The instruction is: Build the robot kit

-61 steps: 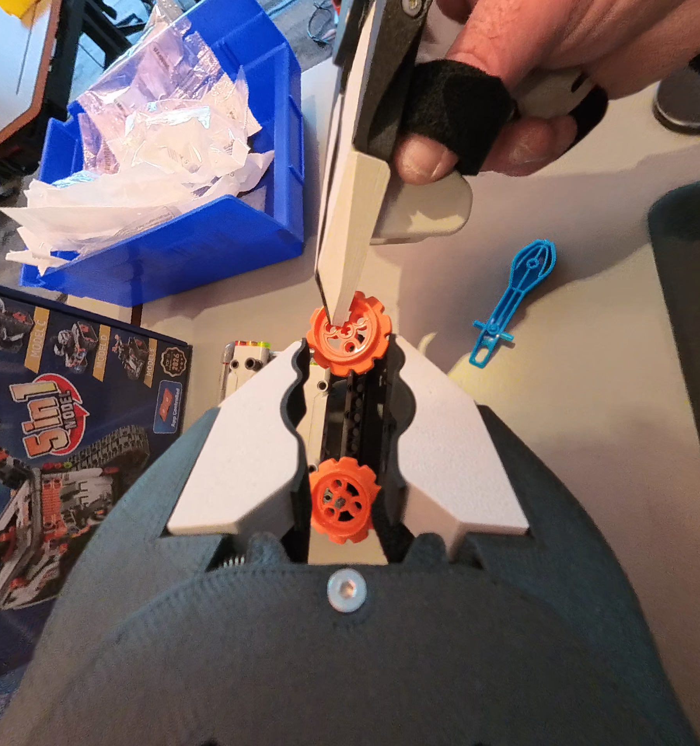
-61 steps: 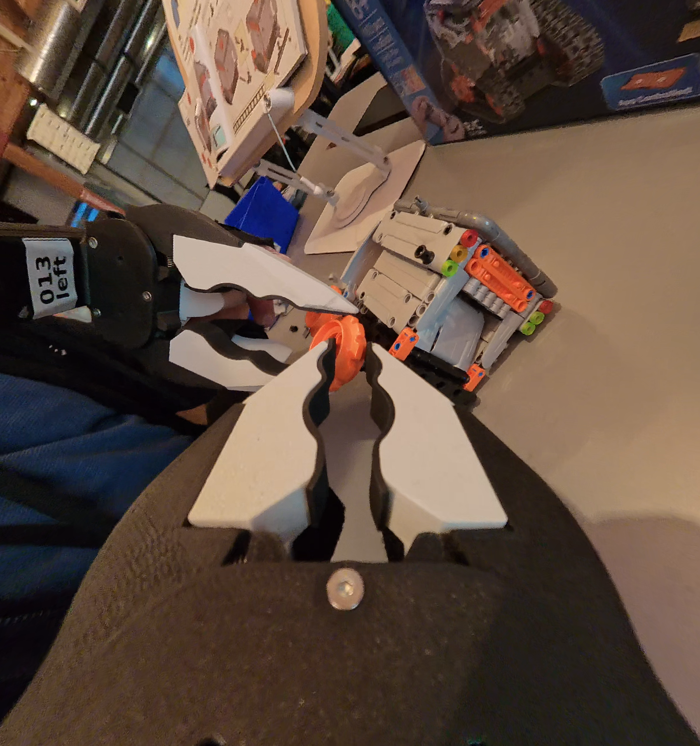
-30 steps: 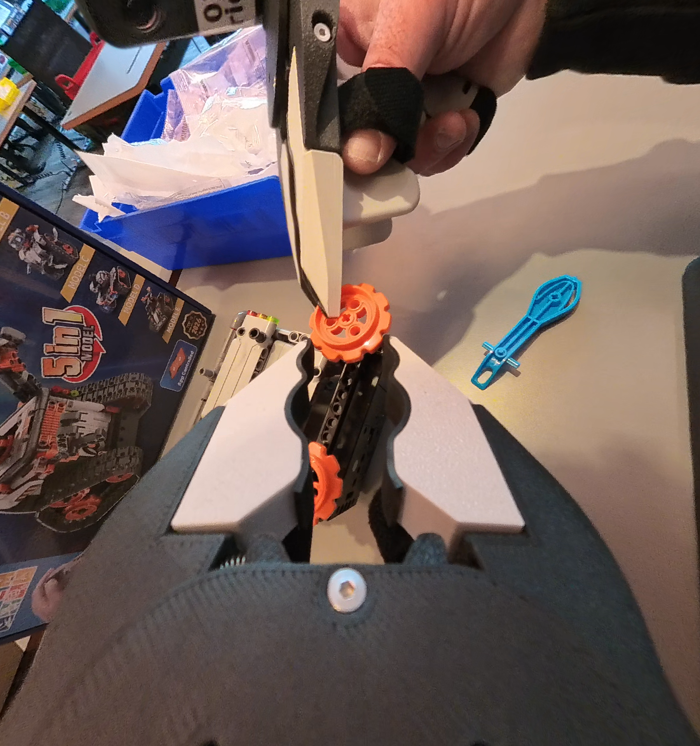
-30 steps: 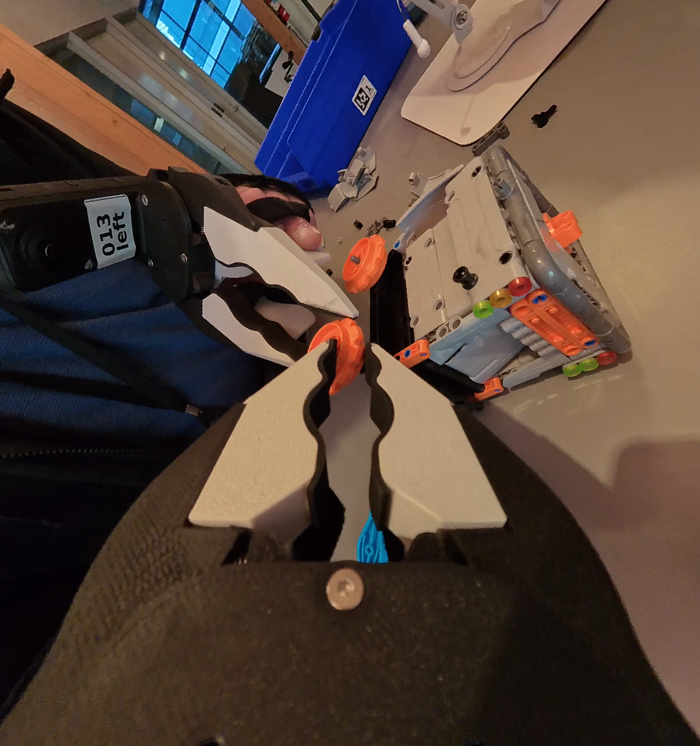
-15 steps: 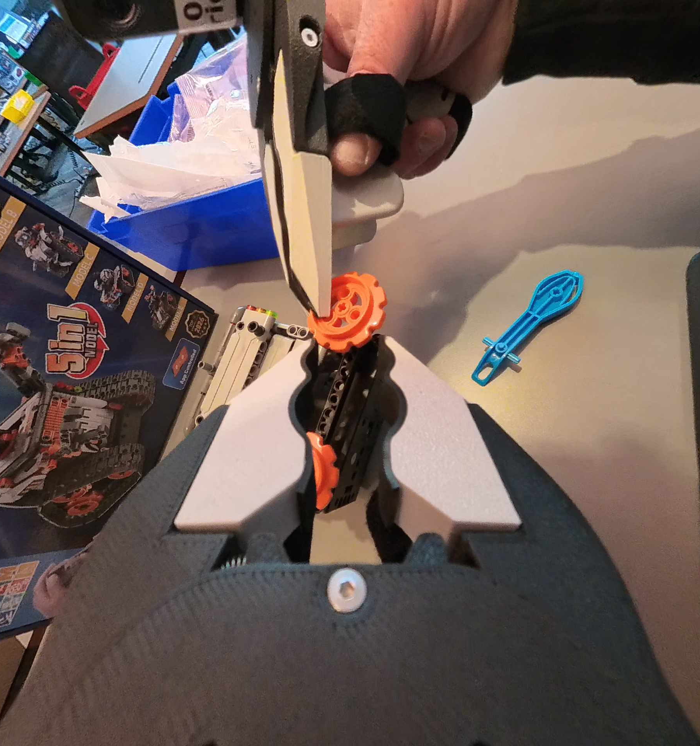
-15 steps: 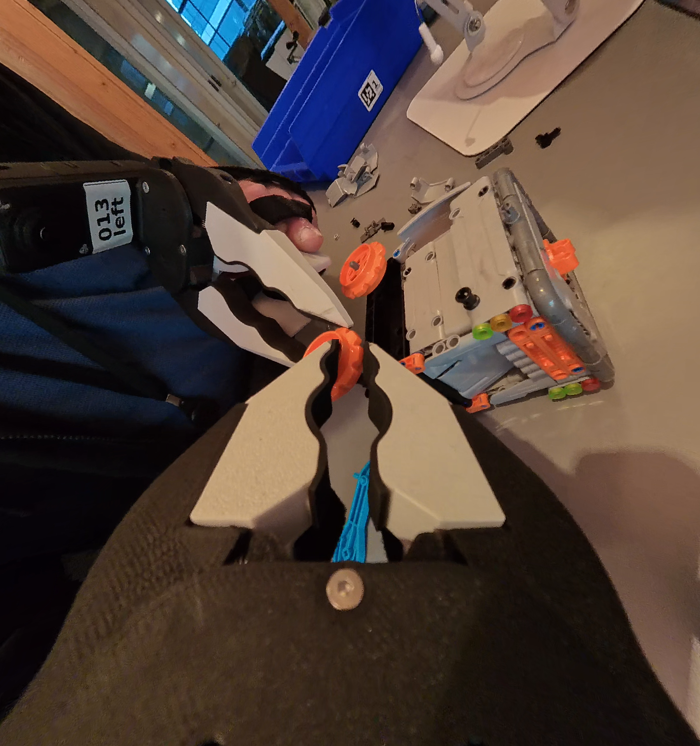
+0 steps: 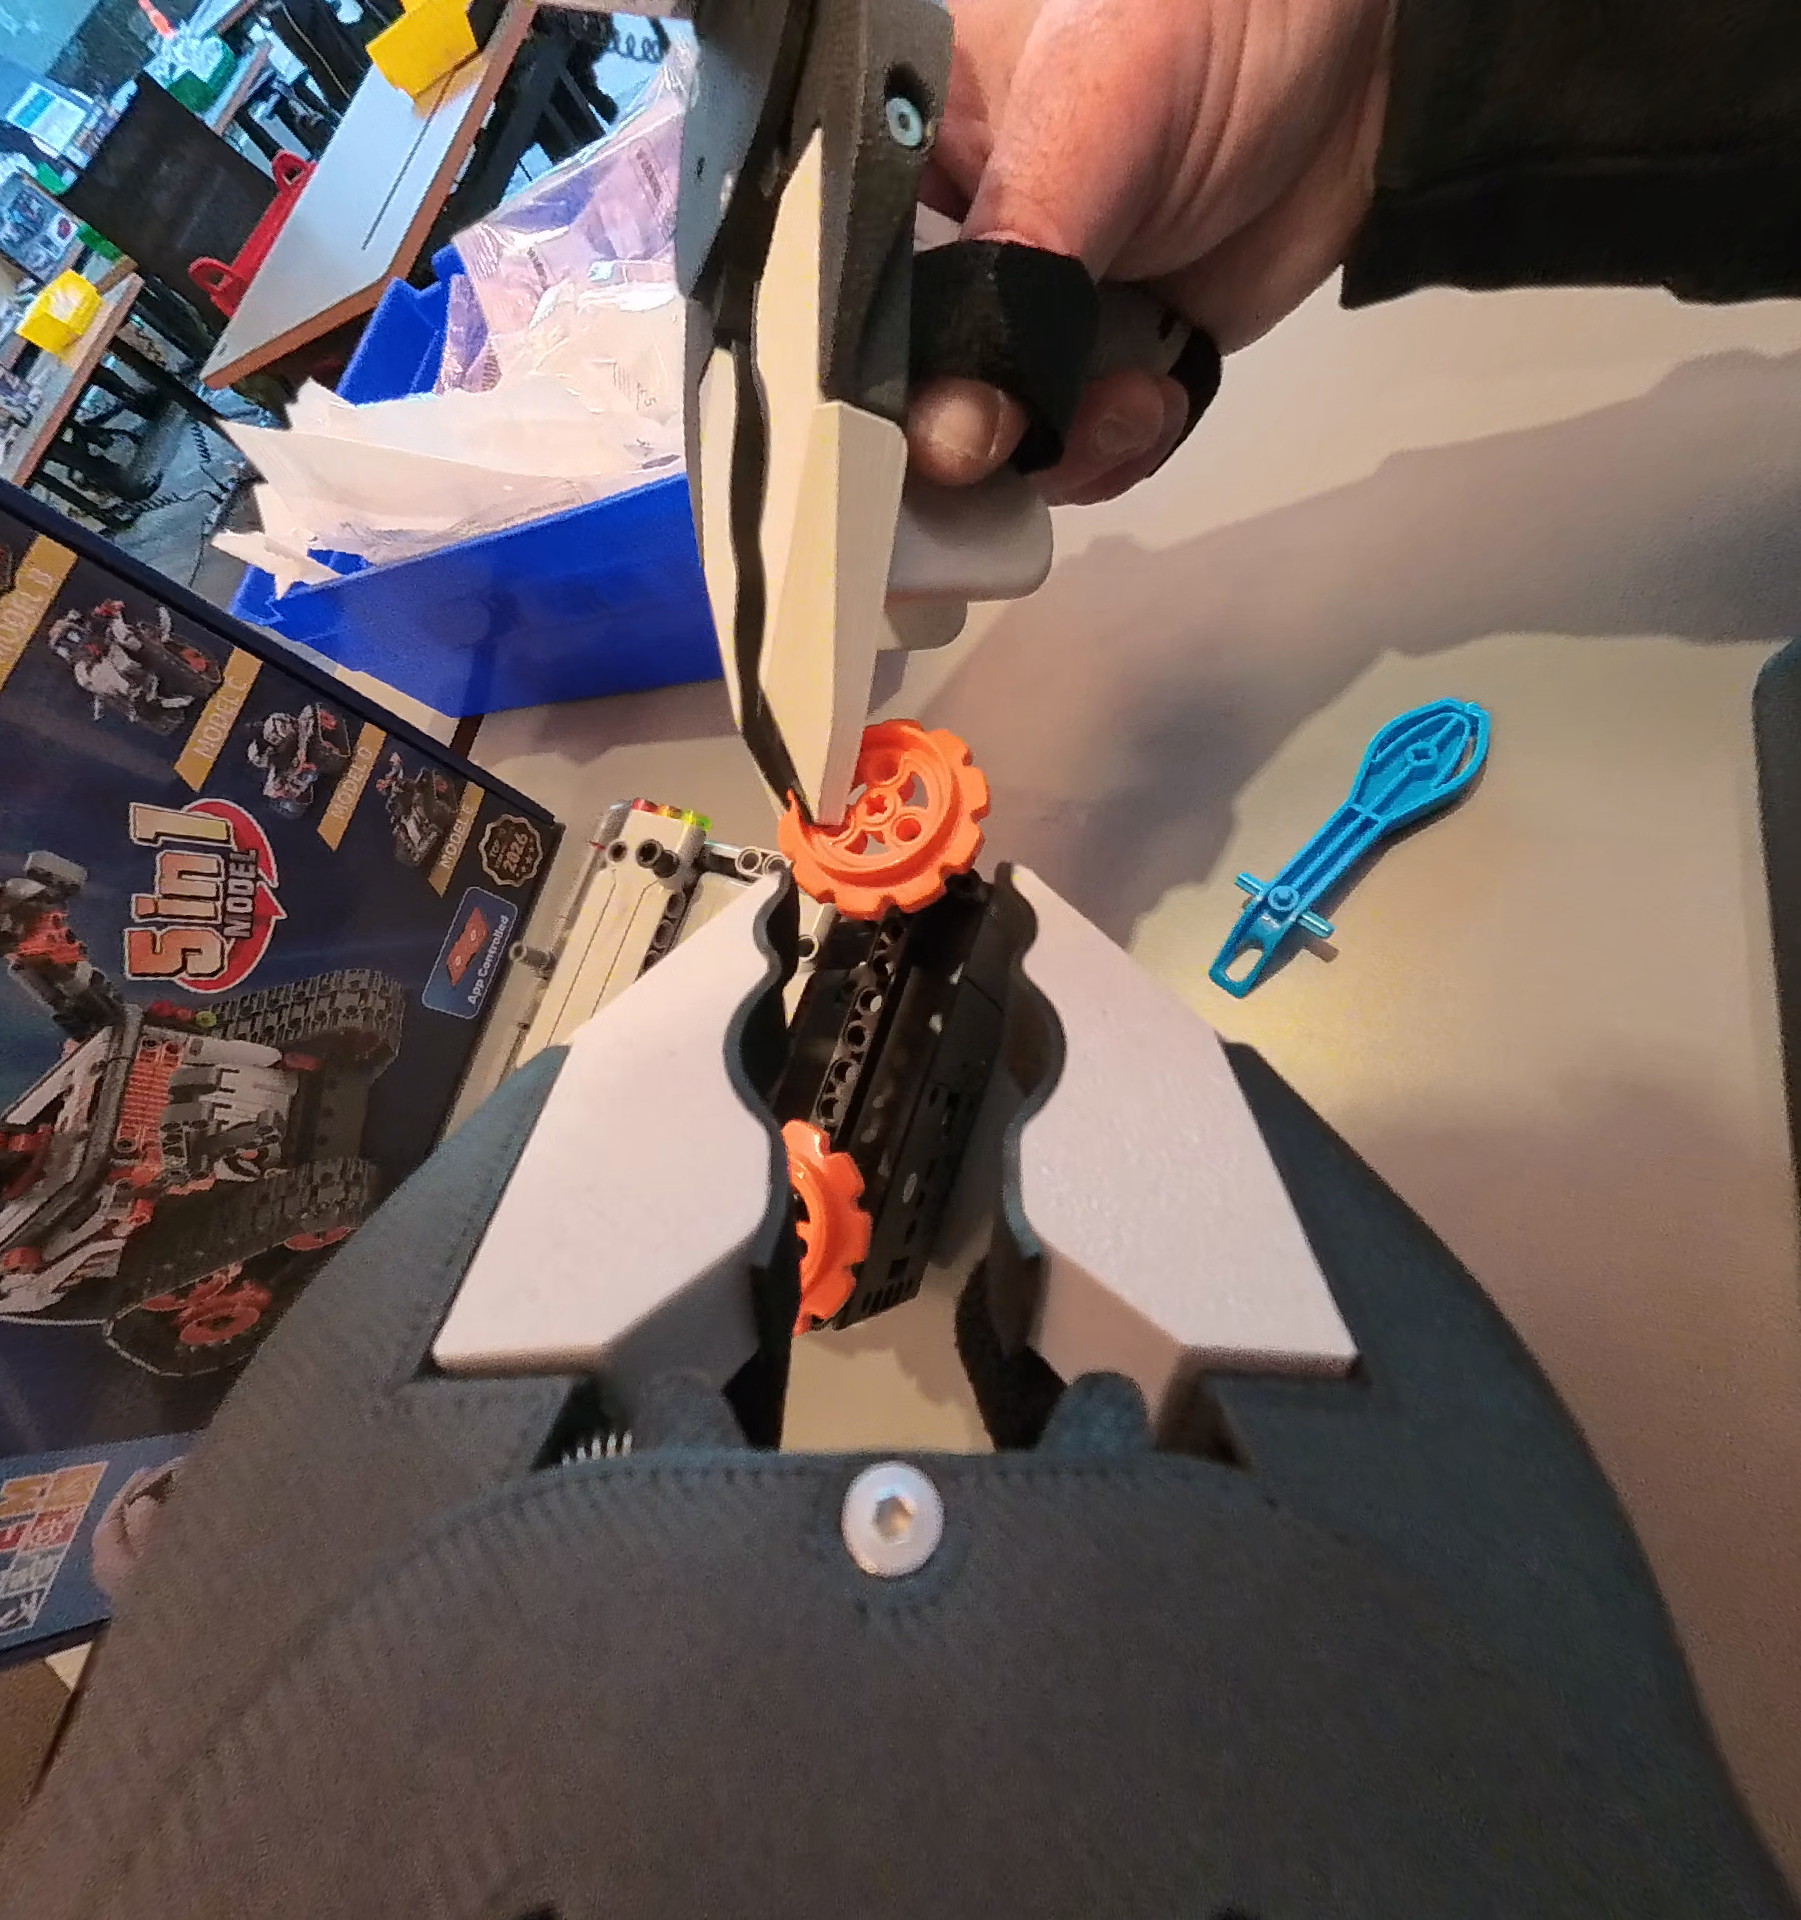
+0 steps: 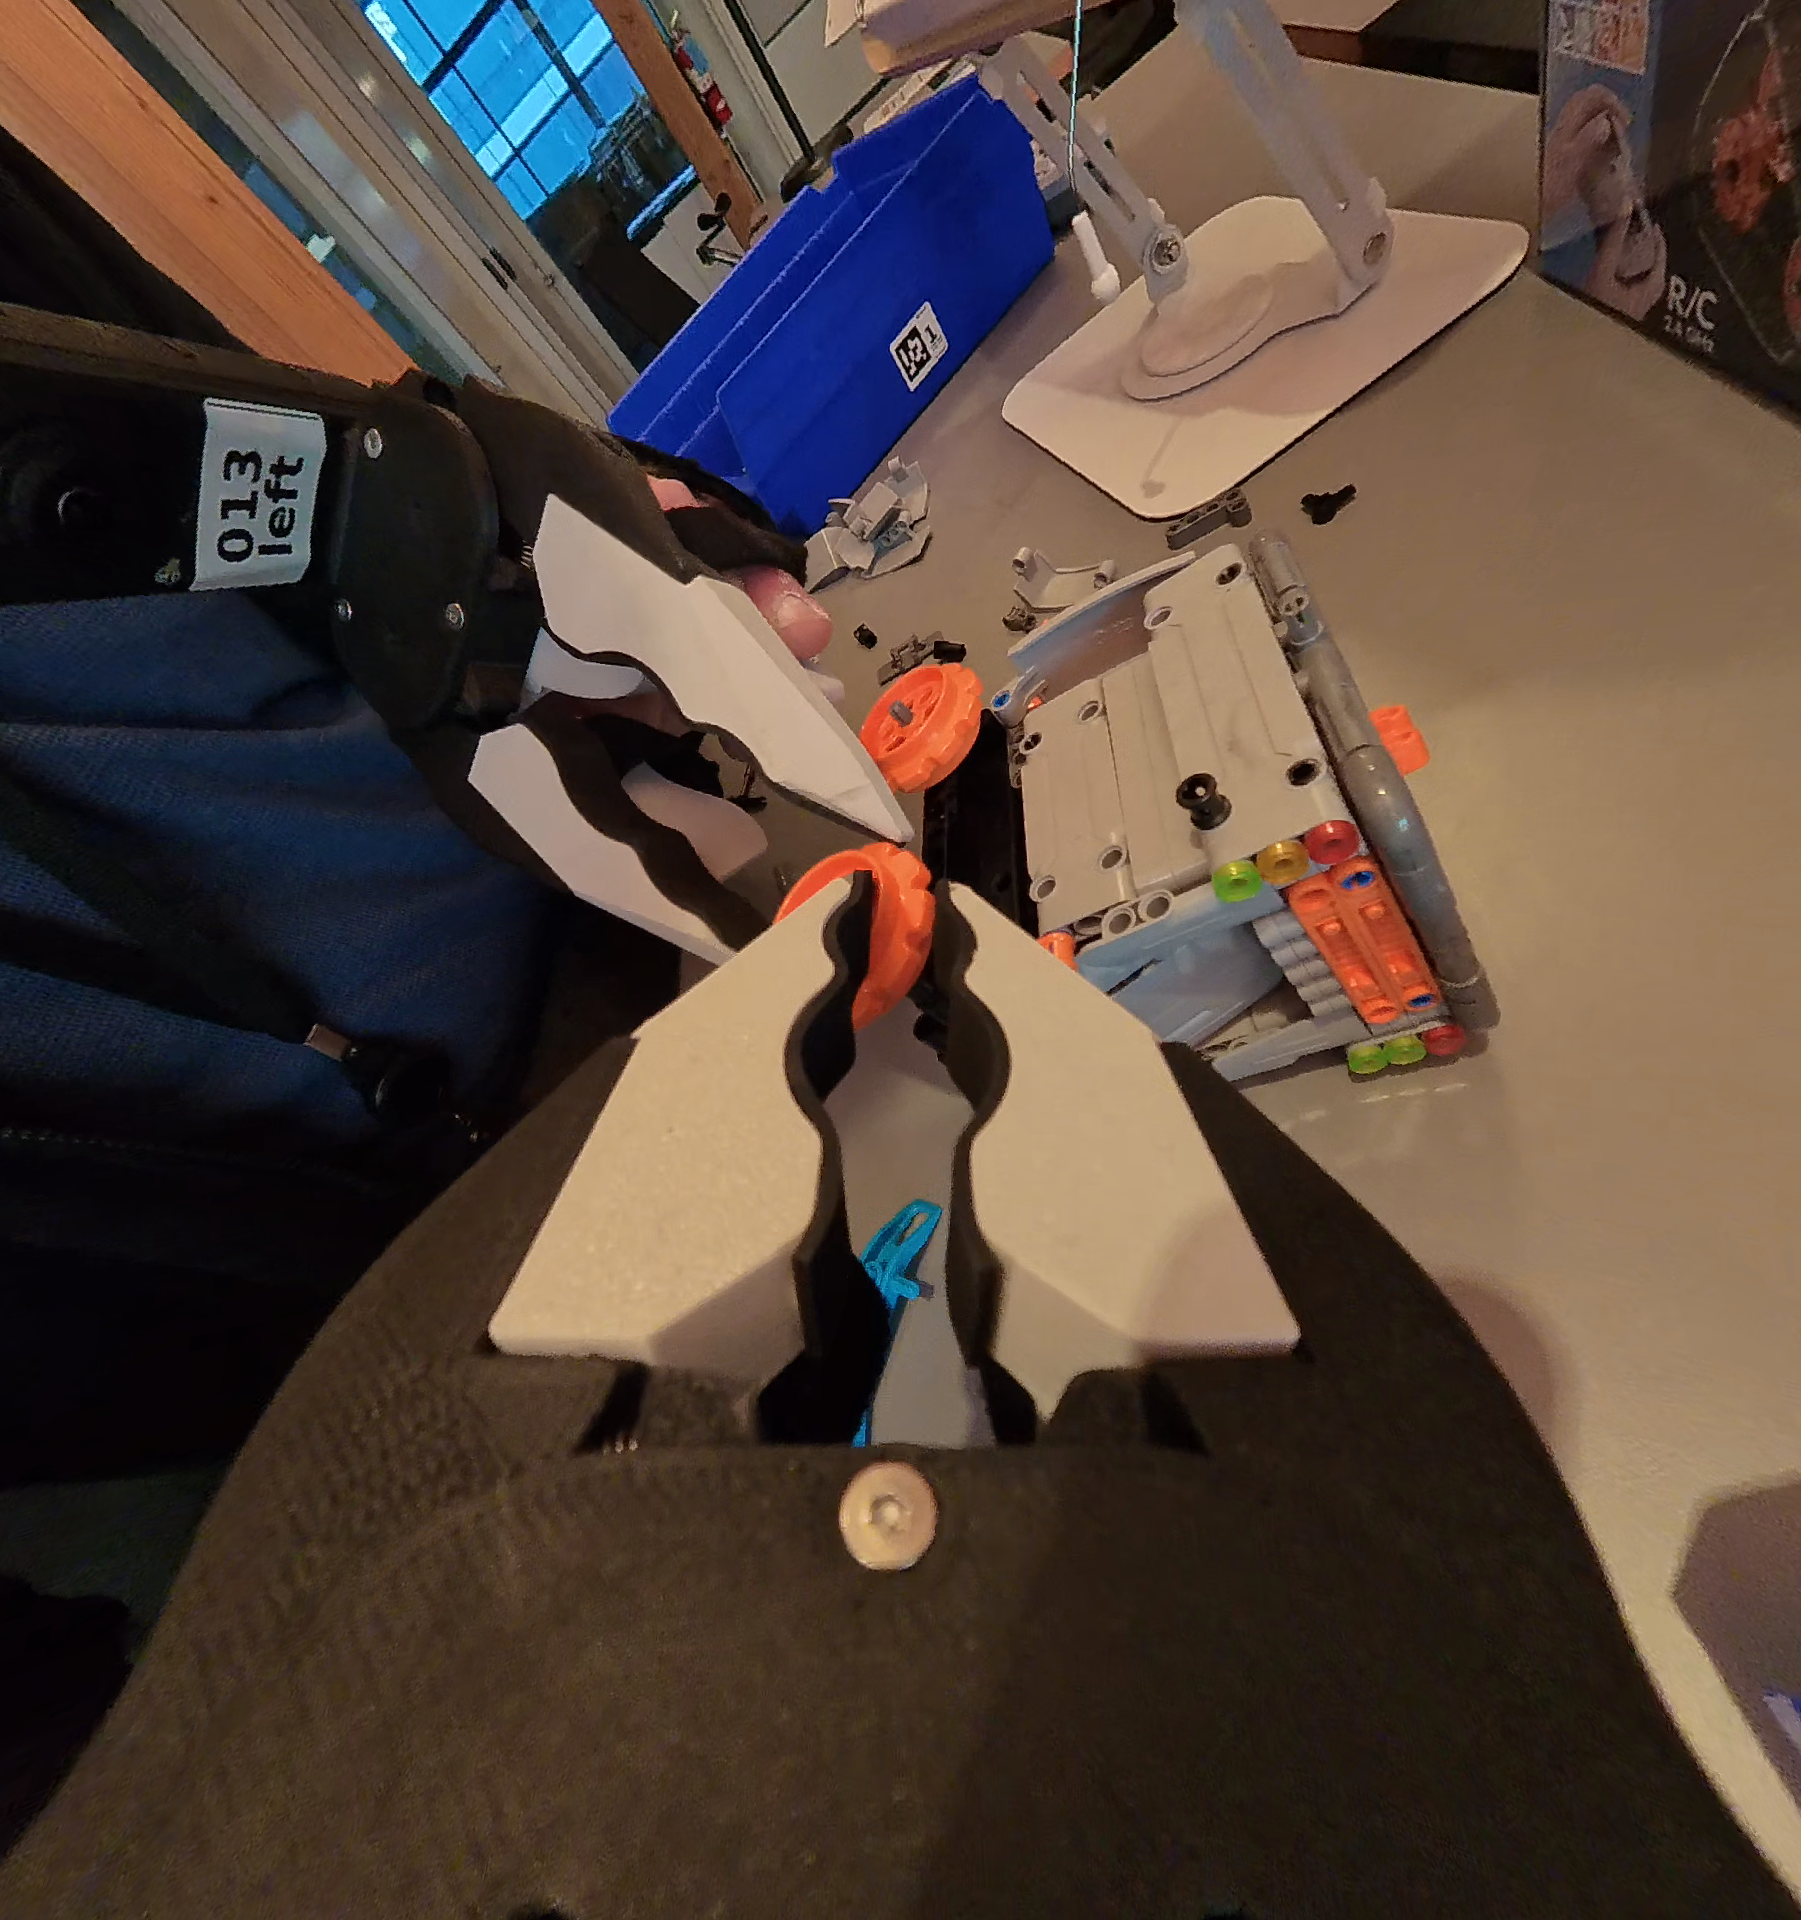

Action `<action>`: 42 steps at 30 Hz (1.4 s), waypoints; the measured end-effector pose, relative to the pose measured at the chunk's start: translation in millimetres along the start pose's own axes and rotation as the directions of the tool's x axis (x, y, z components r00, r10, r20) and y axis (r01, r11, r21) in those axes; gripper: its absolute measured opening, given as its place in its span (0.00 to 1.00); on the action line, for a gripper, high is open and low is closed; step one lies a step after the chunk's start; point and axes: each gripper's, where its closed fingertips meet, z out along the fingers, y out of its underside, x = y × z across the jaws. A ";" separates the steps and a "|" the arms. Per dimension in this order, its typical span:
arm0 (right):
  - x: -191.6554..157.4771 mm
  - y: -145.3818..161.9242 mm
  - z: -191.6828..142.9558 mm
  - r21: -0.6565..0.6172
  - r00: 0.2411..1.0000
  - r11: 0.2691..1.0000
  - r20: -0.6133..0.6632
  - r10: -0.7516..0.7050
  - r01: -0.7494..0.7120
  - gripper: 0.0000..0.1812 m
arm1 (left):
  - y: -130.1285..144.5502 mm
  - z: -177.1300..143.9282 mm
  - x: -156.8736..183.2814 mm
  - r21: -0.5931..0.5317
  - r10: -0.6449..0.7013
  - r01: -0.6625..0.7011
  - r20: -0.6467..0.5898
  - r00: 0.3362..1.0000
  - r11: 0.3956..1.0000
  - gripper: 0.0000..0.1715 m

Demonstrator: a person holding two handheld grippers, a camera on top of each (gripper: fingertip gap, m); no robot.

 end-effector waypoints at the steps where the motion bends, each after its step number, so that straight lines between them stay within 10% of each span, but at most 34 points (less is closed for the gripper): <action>1: 0.4 0.1 -0.2 0.002 1.000 1.000 -0.005 -0.003 0.003 0.05 | 0.7 1.1 -0.7 -0.005 -0.001 0.001 0.003 1.000 1.000 0.20; 24: -4.3 10.8 -5.1 0.071 0.973 0.972 -0.039 0.226 -0.222 0.10 | 2.3 6.3 -3.7 -0.037 0.026 -0.025 0.027 0.999 0.999 0.17; 42: -6.0 12.9 -2.8 -0.015 0.995 0.997 -0.069 0.078 -0.079 0.09 | -1.4 4.0 2.0 0.018 -0.096 0.099 -0.127 0.987 0.995 0.20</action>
